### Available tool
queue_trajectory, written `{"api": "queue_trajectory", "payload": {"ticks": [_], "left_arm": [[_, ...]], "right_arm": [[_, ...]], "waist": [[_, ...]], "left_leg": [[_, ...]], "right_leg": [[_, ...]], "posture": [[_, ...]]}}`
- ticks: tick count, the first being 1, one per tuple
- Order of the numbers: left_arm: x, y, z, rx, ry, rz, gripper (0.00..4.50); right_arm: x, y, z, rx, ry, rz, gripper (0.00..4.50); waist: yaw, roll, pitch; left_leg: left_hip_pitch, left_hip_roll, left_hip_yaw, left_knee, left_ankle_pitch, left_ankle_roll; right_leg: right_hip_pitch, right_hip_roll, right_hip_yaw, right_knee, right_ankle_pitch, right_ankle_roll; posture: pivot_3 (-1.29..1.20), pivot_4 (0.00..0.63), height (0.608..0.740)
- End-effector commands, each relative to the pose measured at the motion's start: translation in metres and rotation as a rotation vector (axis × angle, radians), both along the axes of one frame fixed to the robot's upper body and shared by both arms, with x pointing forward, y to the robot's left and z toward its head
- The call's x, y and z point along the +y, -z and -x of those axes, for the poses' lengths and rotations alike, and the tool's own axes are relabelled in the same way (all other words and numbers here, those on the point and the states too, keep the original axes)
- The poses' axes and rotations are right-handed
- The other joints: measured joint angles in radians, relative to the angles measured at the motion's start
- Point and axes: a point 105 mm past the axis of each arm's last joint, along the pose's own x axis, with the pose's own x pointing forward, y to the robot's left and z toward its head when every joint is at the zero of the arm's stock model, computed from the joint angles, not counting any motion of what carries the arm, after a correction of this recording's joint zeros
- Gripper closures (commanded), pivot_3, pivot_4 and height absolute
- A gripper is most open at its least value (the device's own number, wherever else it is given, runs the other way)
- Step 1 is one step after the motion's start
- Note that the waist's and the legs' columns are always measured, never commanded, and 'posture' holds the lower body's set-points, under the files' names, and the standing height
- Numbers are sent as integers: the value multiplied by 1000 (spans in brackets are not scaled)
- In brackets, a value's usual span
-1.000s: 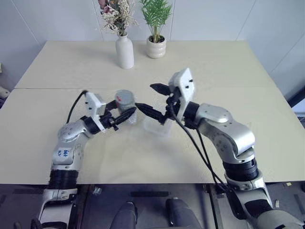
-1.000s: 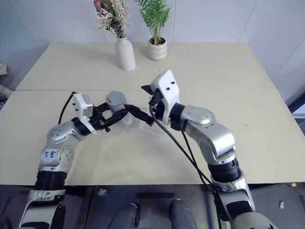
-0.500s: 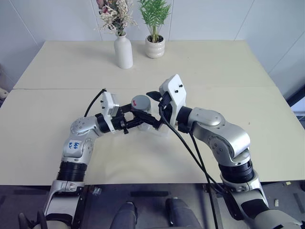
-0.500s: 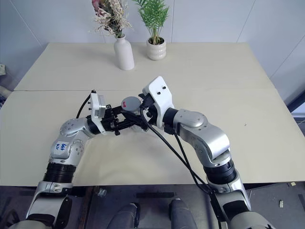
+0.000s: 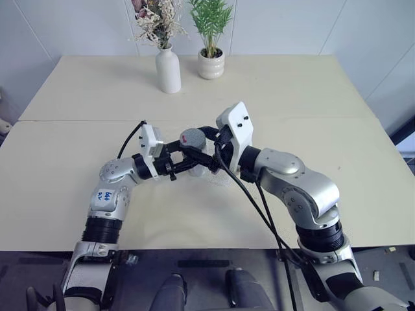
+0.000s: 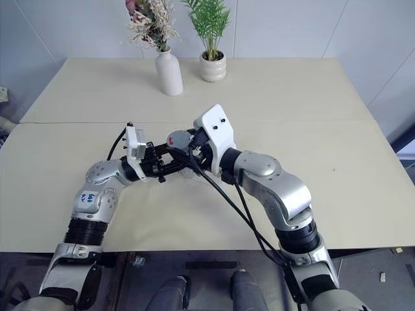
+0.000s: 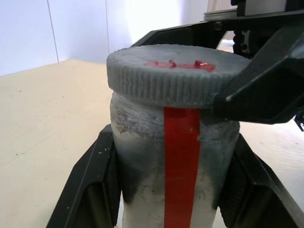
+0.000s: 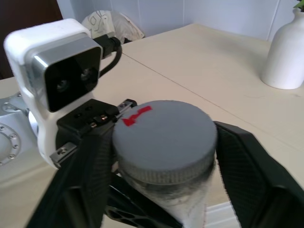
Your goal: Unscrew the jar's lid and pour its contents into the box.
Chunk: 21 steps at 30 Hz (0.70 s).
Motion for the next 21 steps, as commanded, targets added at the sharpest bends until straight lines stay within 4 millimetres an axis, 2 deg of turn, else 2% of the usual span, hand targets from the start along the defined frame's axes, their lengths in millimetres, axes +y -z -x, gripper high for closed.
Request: {"api": "queue_trajectory", "payload": {"ticks": [1, 6, 12, 17, 21], "left_arm": [[-4, -3, 2, -27, 23, -4, 2366], [-6, -3, 5, -26, 51, -14, 2366], [-15, 3, 16, -10, 194, -90, 2366], [-26, 7, 25, 8, 319, -148, 2366], [-32, 8, 29, 17, 371, -169, 2366]], "right_arm": [[-1, -16, 6, -57, -17, -42, 1896], [0, -23, 8, -75, -60, -53, 1896], [6, -38, 37, -140, -435, -1, 1896], [9, -43, 57, -135, -721, 62, 1896], [12, -46, 62, -119, -832, 89, 1896]], "waist": [[0, 0, 0], [0, 0, 0], [0, 0, 0], [-3, 0, 0], [-4, 0, 0]], "left_leg": [[0, 0, 0, 0, 0, 0], [0, 0, 0, 0, 0, 0], [0, -1, 1, 0, 0, 1], [0, -1, 2, 0, 0, 1], [0, 0, 1, 0, 0, 1]], "right_leg": [[0, 0, 0, 0, 0, 0], [0, 0, 0, 0, 0, 0], [1, 1, -1, 0, 0, 0], [1, 2, -2, -1, 0, 0], [1, 1, -2, -1, 0, 0]], "posture": [[0, 150, 740], [0, 150, 740], [0, 150, 740], [0, 150, 740], [0, 150, 740]]}}
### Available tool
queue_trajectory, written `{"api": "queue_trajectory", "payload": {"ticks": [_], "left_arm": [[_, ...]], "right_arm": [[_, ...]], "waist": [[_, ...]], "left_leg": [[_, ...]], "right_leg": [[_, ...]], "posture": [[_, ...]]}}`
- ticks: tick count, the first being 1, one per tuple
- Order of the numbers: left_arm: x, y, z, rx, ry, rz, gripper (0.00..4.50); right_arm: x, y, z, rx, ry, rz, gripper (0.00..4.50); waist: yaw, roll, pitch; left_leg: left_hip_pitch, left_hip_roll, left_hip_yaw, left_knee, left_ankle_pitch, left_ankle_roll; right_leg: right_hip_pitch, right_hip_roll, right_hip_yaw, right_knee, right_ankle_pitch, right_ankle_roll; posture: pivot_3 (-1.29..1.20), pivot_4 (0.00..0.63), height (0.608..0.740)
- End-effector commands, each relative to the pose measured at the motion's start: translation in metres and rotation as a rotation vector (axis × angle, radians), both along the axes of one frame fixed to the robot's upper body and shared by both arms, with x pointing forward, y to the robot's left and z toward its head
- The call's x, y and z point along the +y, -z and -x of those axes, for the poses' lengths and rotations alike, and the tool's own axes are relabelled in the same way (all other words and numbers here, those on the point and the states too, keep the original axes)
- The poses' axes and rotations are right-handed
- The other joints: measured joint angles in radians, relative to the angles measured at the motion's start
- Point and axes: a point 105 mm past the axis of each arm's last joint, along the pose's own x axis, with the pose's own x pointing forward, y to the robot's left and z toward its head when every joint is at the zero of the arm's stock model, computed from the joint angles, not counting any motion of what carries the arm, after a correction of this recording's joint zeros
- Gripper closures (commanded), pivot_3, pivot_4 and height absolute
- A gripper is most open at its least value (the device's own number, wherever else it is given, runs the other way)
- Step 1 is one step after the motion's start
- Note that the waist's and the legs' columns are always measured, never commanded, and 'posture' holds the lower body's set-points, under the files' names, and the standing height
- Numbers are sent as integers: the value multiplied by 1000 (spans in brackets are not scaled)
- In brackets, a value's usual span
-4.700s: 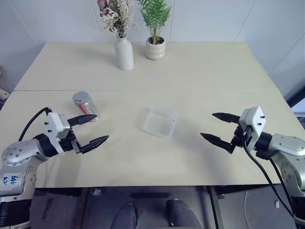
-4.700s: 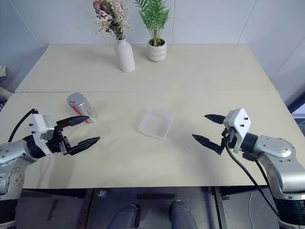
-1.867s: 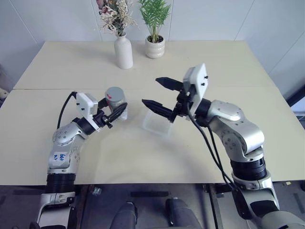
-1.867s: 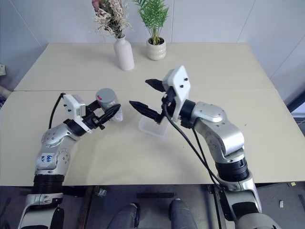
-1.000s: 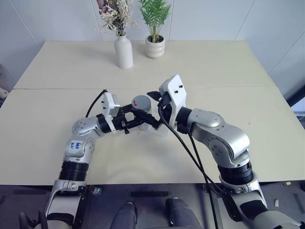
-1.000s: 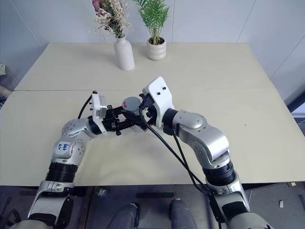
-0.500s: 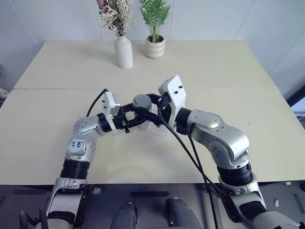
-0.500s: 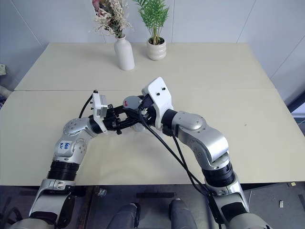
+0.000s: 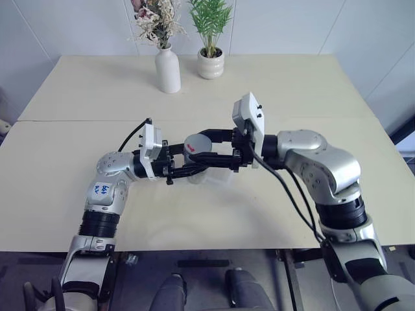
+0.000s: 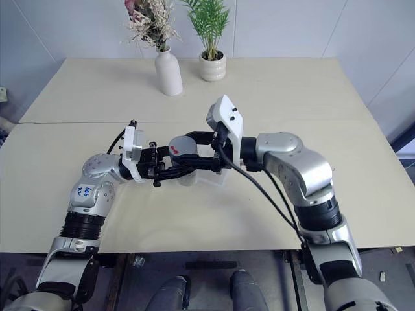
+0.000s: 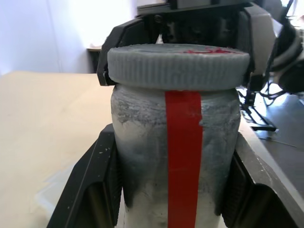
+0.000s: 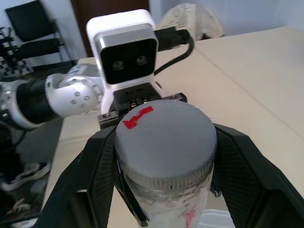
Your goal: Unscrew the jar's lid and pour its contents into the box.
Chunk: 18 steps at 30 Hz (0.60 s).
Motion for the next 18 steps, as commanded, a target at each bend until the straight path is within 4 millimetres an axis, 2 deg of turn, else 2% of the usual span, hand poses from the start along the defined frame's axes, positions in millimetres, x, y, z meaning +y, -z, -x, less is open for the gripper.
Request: {"api": "queue_trajectory", "payload": {"ticks": [1, 5, 10, 18], "left_arm": [[-25, 17, 9, 43, 116, -98, 2366], [-35, 19, 15, 50, 181, -124, 2366], [-41, 23, 21, 61, 237, -151, 2366], [-40, 25, 26, 79, 260, -160, 2366]], "right_arm": [[28, -29, 52, -80, -390, -48, 1896], [30, -18, 58, -63, -516, 56, 1896], [33, -16, 56, -48, -554, 73, 1896], [30, -6, 66, -27, -583, 88, 1896]], "waist": [[1, 0, 0], [2, 0, 0], [2, 0, 0], [4, 0, 0]], "left_leg": [[0, 0, 0, 0, 0, 0], [0, 0, 0, 0, 0, 0], [-1, 0, 0, 1, 0, 0], [-1, 0, -1, 1, 0, 0]], "right_leg": [[0, 0, 0, 0, 0, 0], [0, 0, 0, 0, 0, 0], [-1, 0, 0, -1, 0, 0], [-1, -2, 0, 0, 0, 0]], "posture": [[0, 150, 740], [0, 150, 740], [0, 150, 740], [0, 150, 740]]}}
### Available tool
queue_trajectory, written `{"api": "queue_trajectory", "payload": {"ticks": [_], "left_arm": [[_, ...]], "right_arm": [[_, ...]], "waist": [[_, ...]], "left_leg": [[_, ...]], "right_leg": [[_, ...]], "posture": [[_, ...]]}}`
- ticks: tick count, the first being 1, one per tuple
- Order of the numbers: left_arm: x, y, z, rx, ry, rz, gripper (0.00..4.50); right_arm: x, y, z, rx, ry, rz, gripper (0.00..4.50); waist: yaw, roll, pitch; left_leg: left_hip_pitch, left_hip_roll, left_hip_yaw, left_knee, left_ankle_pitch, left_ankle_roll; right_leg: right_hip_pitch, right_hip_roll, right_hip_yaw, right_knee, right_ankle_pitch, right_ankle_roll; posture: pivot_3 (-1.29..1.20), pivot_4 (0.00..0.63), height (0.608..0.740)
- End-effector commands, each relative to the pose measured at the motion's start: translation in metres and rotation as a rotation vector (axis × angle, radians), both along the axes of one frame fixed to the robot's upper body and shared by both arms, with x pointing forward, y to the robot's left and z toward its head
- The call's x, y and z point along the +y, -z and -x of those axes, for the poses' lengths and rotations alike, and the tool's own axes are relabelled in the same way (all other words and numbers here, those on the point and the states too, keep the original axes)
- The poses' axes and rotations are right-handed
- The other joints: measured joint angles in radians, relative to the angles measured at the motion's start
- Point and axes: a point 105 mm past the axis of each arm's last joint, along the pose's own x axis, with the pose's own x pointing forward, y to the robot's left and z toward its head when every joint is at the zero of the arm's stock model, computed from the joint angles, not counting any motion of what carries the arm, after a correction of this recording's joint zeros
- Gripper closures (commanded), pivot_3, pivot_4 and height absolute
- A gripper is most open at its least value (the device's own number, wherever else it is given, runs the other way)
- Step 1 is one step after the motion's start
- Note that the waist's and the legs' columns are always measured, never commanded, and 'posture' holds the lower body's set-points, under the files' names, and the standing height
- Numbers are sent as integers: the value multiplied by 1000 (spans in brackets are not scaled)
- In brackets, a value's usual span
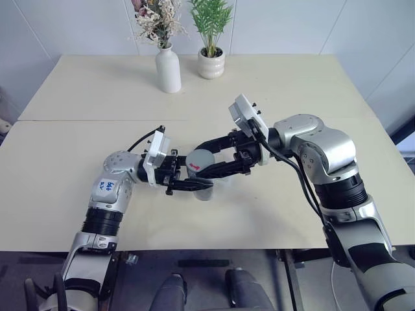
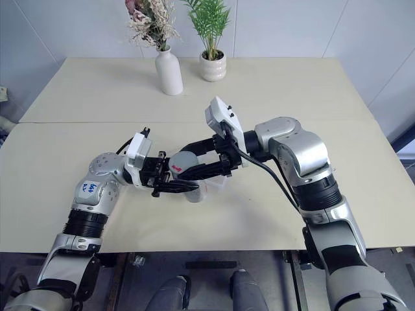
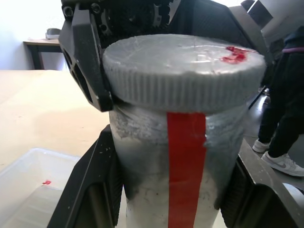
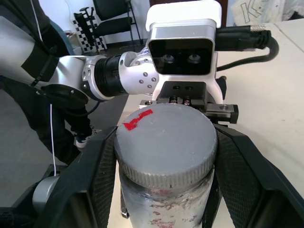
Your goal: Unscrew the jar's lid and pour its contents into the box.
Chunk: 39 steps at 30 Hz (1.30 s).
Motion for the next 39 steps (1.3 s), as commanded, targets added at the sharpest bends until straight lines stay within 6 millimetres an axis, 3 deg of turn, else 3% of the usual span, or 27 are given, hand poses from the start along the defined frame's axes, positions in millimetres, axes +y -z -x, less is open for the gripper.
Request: {"api": "queue_trajectory", "payload": {"ticks": [1, 6, 12, 30, 39], "left_arm": [[-27, 13, 7, 10, 60, -81, 2366], [-27, 5, 3, -7, 19, -32, 2366], [-13, -5, -1, -43, -43, -2, 2366], [15, -9, 4, -60, -152, 32, 2366], [12, -9, 2, -57, -161, 36, 2366]], "right_arm": [[31, -14, 54, -65, -314, -59, 1896], [27, -8, 46, -59, -223, -54, 1896], [14, -1, 37, -89, -86, -69, 20], [-12, -5, 35, -124, 89, -111, 20], [-4, -7, 31, -139, 156, -165, 20]], "waist": [[1, 0, 0], [2, 0, 0], [3, 0, 0], [5, 0, 0], [4, 0, 0]], "left_leg": [[0, 0, 0, 0, 0, 0], [0, 0, 0, 0, 0, 0], [-3, 0, 0, 1, 0, 0], [-4, 1, -1, 2, 1, 0], [-4, 1, -1, 2, 1, 0]], "right_leg": [[0, 0, 0, 0, 0, 0], [0, 0, 0, 0, 0, 0], [-1, 0, -1, 0, 0, 0], [-2, 0, -1, 1, 0, 0], [-2, 0, -1, 1, 0, 0]], "posture": [[0, 150, 740], [0, 150, 740], [0, 150, 740], [0, 150, 740], [0, 150, 740]]}}
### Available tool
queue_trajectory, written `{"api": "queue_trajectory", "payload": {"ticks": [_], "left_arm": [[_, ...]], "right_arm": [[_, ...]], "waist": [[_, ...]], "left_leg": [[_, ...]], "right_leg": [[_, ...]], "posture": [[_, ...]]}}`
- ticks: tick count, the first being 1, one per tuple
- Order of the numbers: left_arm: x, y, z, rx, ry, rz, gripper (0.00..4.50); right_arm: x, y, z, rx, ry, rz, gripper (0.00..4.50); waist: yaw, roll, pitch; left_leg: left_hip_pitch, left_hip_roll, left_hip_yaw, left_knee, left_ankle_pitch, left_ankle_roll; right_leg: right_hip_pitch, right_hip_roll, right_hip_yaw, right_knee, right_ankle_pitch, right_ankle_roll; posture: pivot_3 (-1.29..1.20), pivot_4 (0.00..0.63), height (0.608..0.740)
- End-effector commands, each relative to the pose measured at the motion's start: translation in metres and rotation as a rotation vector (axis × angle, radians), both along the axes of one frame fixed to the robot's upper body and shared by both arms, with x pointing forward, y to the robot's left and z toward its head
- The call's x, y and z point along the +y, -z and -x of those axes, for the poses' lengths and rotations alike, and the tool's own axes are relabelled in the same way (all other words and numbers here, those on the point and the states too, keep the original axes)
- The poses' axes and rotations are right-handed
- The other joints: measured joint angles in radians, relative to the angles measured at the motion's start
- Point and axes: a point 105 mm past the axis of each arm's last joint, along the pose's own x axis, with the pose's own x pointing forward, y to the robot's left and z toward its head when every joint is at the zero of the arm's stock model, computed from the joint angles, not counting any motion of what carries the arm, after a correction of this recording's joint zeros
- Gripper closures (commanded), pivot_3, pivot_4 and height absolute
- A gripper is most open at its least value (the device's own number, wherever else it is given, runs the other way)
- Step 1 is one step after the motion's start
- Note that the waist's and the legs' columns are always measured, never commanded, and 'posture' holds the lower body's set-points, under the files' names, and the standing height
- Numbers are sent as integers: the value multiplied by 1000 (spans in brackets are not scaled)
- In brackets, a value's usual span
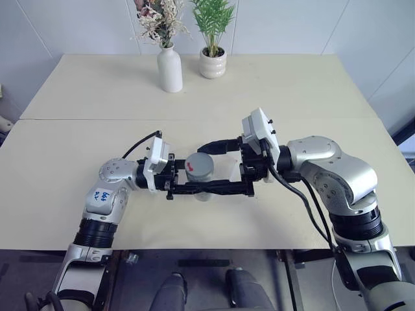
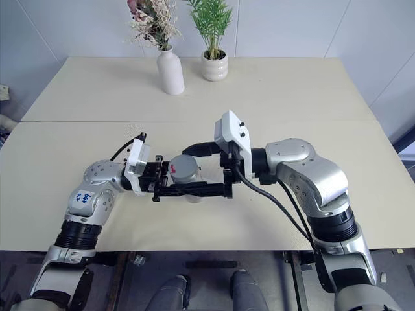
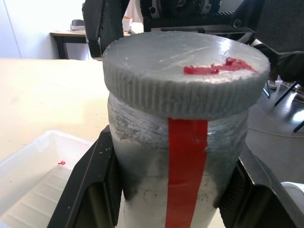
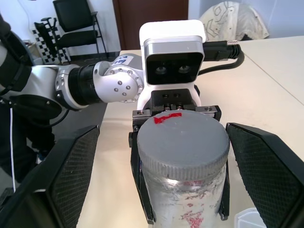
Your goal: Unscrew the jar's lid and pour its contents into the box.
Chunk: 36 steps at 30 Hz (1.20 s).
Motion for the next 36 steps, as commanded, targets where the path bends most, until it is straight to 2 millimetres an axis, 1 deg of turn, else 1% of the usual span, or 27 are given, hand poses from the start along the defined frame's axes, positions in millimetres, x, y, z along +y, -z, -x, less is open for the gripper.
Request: {"api": "queue_trajectory", "payload": {"ticks": [1, 6, 12, 16, 20, 28, 36], "left_arm": [[2, -10, 0, -30, -10, 27, 2366], [-1, -10, -1, -29, -2, 24, 2366], [-5, -11, -1, -28, 9, 29, 2366], [-7, -10, 1, -24, 25, 24, 2366], [-6, -8, 3, -21, 30, 15, 2366], [-5, -7, 4, -18, 29, 6, 2366], [-1, -9, 4, -20, 22, 0, 2366]], "right_arm": [[10, -9, 10, -61, -31, -43, 20], [14, -12, 2, -78, 11, -61, 20], [22, -12, -1, -84, 27, -69, 20], [25, -12, -9, -98, 58, -72, 20], [23, -13, -18, -107, 88, -68, 20], [16, -12, -24, -113, 103, -56, 20], [-4, -15, -30, -125, 139, -37, 20]], "waist": [[0, 0, 0], [0, 0, 0], [0, 0, 0], [0, 0, 0], [0, 0, 0], [-1, 0, 0], [-1, 0, 0]], "left_leg": [[0, 0, 0, 0, 0, 0], [0, 0, 0, 0, 0, 0], [0, 0, 0, 0, 0, 0], [0, 0, 0, 0, 0, 0], [0, 0, 0, 0, 0, 0], [0, 0, 0, 0, 0, 0], [0, 0, 0, 0, 0, 0]], "right_leg": [[0, 0, 0, 0, 0, 0], [0, 0, 0, 0, 0, 0], [0, 0, 0, 0, 0, 0], [0, 0, 0, 0, 0, 0], [0, 0, 0, 0, 0, 0], [0, 0, 0, 0, 0, 0], [0, 0, 0, 0, 0, 0]], "posture": [[0, 150, 740], [0, 150, 740], [0, 150, 740], [0, 150, 740], [0, 150, 740], [0, 150, 740], [0, 150, 740]]}}
